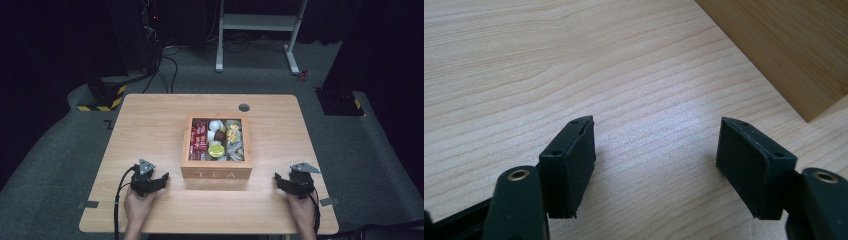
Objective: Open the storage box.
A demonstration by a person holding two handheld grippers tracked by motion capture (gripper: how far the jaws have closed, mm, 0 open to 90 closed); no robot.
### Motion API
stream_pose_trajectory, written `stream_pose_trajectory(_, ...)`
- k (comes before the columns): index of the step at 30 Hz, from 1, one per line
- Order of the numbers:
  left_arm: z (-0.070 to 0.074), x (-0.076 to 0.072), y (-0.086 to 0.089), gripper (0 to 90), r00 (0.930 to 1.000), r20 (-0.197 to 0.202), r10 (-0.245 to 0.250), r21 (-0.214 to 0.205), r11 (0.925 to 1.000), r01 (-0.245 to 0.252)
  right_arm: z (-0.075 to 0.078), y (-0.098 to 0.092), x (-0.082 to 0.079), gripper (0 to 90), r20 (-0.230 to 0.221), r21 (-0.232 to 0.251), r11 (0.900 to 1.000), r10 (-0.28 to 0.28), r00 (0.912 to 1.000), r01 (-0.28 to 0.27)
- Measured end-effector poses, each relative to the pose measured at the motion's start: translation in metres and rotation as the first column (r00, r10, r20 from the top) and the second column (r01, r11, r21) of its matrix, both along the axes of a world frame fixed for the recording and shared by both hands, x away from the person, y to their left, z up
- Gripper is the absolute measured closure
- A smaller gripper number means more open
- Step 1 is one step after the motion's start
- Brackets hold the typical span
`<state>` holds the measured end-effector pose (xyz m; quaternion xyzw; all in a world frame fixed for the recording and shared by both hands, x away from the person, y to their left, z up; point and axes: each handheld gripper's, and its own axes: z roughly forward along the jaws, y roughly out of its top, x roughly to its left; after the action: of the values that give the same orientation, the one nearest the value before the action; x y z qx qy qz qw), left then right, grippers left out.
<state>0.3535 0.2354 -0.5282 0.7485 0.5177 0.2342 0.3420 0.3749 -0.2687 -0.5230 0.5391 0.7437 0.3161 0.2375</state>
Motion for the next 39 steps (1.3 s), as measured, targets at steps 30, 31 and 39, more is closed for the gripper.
stream_pose_trajectory(30, 0.0002, -0.0003, -0.0036, 28.9, 1.0000, -0.007, -0.002, -0.015, 0.9999, 0.001, 0.0000, 0.0003, 0.0000, 29.8, 0.000, 0.000, 1.0000, 0.001, 1.0000, -0.001)
stream_pose_trajectory(31, 0.0002, -0.0003, -0.0036, 28.9, 1.0000, -0.007, -0.002, -0.015, 0.9999, 0.001, 0.0000, 0.0003, 0.0000, 29.8, 0.000, 0.000, 1.0000, 0.001, 1.0000, -0.001)
stream_pose_trajectory(39, 0.0028, -0.0036, -0.0063, 30.2, 0.9989, 0.002, -0.047, -0.044, 0.9979, 0.047, 0.0000, 0.0002, 0.0000, 29.8, 0.001, 0.000, 1.0000, 0.002, 1.0000, -0.002)
